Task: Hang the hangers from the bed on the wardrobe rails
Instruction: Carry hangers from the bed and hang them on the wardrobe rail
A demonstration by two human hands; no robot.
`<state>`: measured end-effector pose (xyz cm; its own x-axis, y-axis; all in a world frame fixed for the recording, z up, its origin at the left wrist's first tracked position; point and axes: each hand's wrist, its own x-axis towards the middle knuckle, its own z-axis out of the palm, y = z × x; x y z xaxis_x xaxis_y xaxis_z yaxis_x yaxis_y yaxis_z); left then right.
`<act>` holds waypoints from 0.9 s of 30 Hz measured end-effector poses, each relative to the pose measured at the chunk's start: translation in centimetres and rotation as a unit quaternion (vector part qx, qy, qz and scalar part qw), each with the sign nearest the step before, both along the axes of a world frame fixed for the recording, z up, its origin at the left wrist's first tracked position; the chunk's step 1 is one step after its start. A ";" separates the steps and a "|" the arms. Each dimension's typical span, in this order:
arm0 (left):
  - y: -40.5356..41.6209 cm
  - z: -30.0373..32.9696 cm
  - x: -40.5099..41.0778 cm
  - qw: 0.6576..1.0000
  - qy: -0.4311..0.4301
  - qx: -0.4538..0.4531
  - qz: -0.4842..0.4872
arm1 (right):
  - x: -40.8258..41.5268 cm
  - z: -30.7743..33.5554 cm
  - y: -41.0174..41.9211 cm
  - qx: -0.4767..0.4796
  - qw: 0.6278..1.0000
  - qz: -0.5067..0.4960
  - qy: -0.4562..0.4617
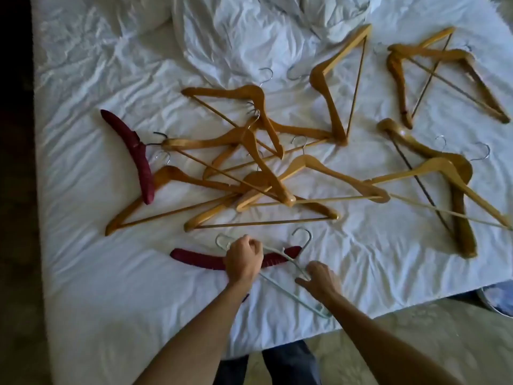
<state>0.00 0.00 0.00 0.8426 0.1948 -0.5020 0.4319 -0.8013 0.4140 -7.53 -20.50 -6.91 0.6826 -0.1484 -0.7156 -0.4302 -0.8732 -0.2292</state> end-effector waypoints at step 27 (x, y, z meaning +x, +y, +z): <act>20.0 6.1 -12.4 0.986 0.125 -0.081 -0.071 | -1.4 20.9 8.9 0.294 0.919 -0.200 -0.168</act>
<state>-12.36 19.96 6.14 0.7015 -0.0153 -0.7125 0.4256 -0.7929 0.4360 -8.92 -11.63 14.01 0.8551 -0.0902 -0.5105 -0.5078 -0.3438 -0.7899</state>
